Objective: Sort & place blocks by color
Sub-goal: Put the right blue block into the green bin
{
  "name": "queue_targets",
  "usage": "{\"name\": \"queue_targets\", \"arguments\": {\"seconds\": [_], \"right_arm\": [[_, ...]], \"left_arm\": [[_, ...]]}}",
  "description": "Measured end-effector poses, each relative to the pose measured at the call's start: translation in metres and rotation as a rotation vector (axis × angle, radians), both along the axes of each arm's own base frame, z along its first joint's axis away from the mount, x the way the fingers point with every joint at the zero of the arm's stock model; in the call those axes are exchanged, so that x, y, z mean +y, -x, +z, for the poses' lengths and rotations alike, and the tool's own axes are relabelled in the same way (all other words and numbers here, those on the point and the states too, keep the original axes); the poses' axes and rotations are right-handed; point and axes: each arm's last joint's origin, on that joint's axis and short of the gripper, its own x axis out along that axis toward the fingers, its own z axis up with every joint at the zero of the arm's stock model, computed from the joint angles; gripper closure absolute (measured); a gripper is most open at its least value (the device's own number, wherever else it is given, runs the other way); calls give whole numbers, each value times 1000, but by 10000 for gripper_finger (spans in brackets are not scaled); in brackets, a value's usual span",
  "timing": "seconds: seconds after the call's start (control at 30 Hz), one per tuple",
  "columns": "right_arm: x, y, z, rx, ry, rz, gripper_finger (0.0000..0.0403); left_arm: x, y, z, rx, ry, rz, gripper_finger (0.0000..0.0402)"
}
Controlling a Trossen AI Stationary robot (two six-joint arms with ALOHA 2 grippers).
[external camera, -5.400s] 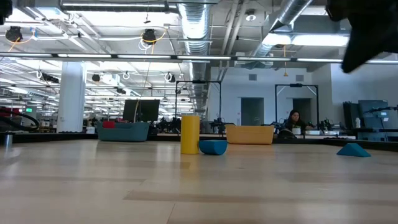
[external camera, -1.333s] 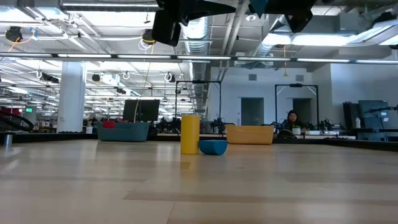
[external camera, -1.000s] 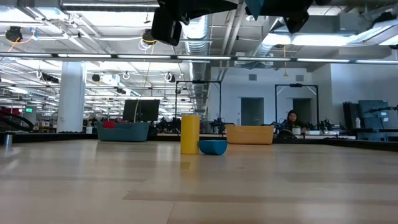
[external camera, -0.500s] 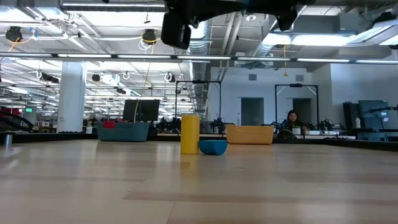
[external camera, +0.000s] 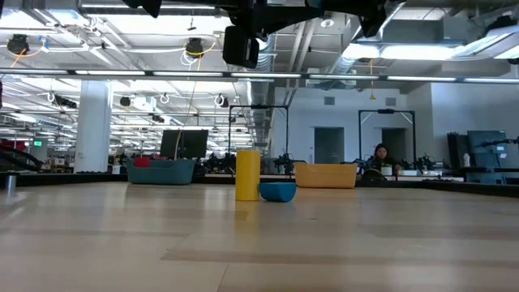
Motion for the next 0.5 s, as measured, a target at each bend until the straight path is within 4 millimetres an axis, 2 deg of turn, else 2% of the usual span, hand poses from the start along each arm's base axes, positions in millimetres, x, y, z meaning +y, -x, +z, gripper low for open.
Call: {"name": "queue_targets", "arguments": {"seconds": [0.27,0.5], "right_arm": [[-7,-3,0,2,9,-23,280],[-8,-3,0,6,52,-22,280]], "left_arm": [[10,-2,0,-3,-16,-25,174],[19,-3,0,-6,-26,-44,233]]}}
